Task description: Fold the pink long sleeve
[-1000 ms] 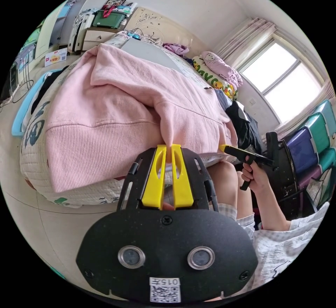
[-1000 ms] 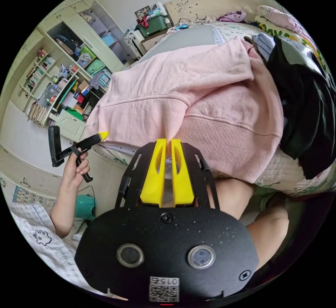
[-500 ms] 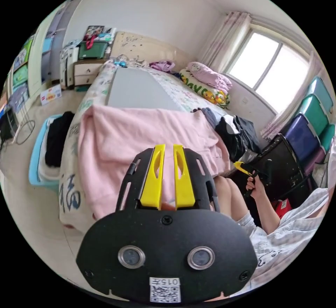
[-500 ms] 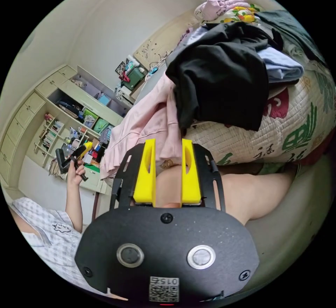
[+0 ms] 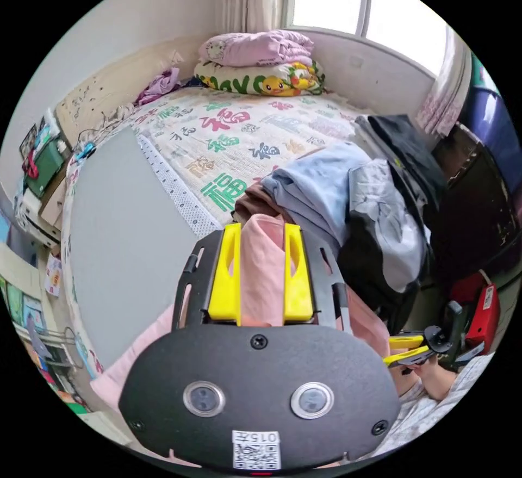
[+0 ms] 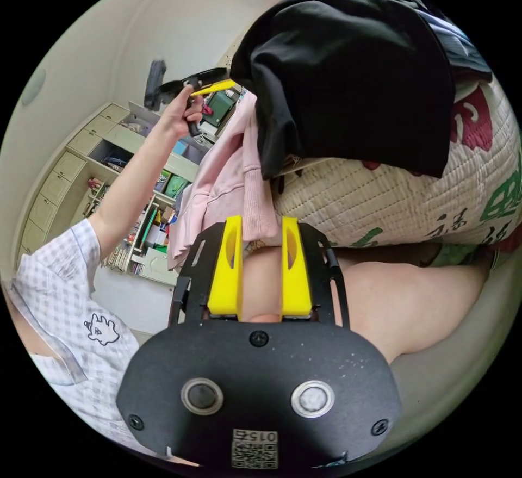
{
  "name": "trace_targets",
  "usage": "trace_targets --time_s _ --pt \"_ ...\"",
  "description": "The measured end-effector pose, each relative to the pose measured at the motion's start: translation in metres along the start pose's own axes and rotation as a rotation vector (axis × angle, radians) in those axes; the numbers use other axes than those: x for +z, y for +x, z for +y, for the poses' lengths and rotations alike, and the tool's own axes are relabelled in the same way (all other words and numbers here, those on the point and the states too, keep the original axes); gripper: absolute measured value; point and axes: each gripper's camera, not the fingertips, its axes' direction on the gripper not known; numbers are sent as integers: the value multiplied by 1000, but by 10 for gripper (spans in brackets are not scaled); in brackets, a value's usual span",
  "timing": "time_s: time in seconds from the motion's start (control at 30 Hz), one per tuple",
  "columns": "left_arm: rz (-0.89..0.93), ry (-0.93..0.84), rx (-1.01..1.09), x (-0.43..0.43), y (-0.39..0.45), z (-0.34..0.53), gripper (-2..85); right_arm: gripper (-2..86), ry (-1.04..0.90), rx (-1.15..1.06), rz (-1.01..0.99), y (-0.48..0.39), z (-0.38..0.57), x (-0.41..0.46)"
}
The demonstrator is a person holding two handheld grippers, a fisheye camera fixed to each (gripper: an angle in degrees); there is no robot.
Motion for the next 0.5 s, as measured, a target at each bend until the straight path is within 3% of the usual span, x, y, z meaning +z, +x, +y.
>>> trace_targets --time_s 0.23,0.5 --pt "-53 -258 179 90 37 -59 122 79 -50 -41 -102 26 3 -12" --pt "-45 -280 240 89 37 -69 49 36 -55 -115 -82 39 38 -4"
